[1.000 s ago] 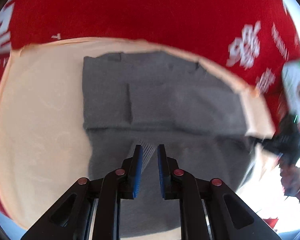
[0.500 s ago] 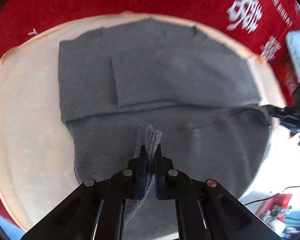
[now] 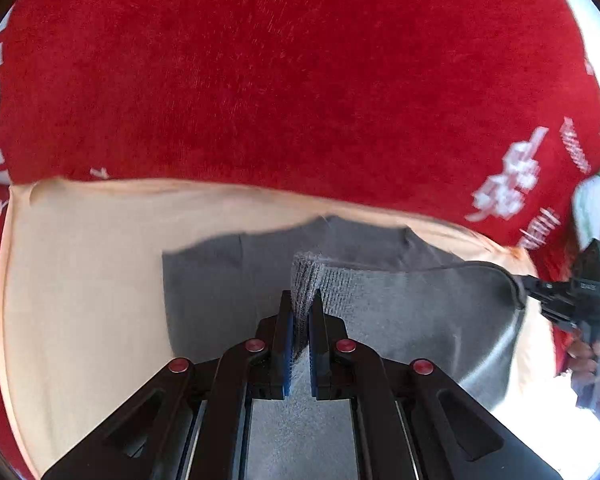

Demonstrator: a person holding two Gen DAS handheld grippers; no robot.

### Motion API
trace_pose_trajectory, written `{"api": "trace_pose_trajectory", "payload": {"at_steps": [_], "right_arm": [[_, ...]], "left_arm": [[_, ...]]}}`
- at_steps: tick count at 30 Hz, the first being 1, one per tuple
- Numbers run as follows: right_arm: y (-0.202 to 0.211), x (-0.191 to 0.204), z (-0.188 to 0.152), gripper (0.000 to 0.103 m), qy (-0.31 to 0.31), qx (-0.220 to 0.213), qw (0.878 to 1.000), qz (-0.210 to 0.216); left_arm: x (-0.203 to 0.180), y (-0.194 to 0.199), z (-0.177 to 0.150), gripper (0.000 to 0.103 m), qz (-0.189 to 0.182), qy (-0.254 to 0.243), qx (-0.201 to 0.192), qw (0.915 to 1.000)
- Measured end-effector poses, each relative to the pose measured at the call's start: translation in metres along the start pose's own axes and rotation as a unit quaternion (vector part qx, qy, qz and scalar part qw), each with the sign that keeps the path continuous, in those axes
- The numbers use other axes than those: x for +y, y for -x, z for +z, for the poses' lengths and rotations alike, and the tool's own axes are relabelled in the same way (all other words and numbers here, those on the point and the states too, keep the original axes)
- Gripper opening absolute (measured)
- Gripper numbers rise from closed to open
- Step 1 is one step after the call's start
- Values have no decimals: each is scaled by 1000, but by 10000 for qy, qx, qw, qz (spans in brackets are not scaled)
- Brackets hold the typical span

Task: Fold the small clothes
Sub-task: 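Fold the held hem up toward the collar and open both tools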

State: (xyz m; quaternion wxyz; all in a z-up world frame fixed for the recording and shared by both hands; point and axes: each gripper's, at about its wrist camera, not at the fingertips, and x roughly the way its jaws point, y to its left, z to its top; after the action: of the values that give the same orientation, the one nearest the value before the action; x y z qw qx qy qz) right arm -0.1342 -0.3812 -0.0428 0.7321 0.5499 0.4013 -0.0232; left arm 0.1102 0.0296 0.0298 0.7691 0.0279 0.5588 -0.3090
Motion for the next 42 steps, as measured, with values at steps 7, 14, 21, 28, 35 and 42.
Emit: {"api": "trace_pose_trajectory", "payload": {"at_steps": [7, 14, 21, 28, 35, 42], "right_arm": [[-51, -30, 44, 5, -231, 22, 9989, -401], [-80, -61, 53, 5, -630, 144, 9963, -561], [-41, -29, 60, 15, 213, -34, 9953, -949], [-73, -6, 36, 15, 1166, 793, 9857, -927], [-100, -37, 27, 8, 707, 676, 9890, -1114], [-77, -29, 29, 14, 852, 618, 9848, -1380]], "left_arm": [[-2, -82, 23, 7, 632, 142, 162, 9978], [6, -109, 20, 39, 1766, 421, 287, 9830], [5, -63, 28, 63, 1475, 397, 156, 9881], [-34, -88, 6, 63, 76, 129, 842, 9963], [-36, -130, -3, 63, 991, -91, 587, 9933], [-3, -112, 21, 63, 1650, 305, 613, 9839]]}}
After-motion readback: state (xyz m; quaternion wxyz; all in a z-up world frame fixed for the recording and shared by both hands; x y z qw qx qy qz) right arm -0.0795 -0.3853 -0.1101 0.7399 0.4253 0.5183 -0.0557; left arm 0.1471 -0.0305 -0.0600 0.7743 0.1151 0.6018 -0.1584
